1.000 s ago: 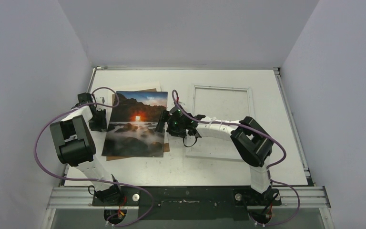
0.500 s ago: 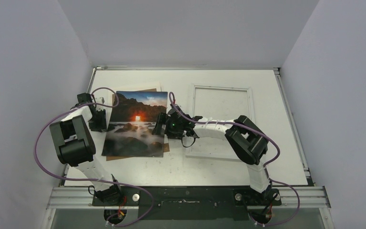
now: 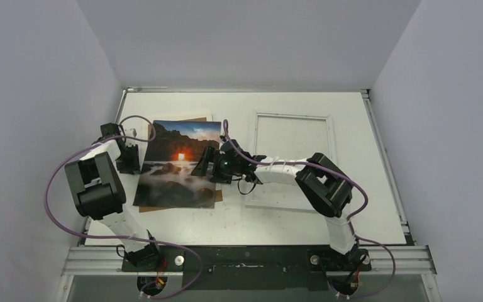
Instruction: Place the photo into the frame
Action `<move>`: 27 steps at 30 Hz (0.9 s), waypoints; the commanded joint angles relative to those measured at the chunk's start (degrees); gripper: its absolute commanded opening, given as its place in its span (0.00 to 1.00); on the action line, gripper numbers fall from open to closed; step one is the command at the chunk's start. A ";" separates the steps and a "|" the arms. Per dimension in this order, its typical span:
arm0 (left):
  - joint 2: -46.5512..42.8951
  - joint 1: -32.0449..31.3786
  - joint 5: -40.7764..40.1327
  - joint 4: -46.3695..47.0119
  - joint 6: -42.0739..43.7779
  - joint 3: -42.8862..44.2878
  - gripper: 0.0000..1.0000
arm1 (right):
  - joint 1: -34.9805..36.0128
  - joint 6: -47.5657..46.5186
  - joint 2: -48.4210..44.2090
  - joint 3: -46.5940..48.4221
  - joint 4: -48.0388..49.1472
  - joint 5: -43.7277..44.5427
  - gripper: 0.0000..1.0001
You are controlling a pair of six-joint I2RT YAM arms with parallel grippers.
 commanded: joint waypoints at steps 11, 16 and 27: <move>-1.70 1.26 2.03 -3.53 -0.83 3.87 0.24 | -4.63 -11.16 -4.53 5.50 -9.58 9.89 0.92; -1.23 1.35 2.56 -3.84 -1.48 7.20 0.24 | -7.61 -15.55 0.78 10.51 -11.63 11.23 0.90; 7.93 -0.33 -1.63 -2.30 -4.65 12.99 0.24 | -7.86 -16.62 11.62 22.52 -17.19 13.80 0.90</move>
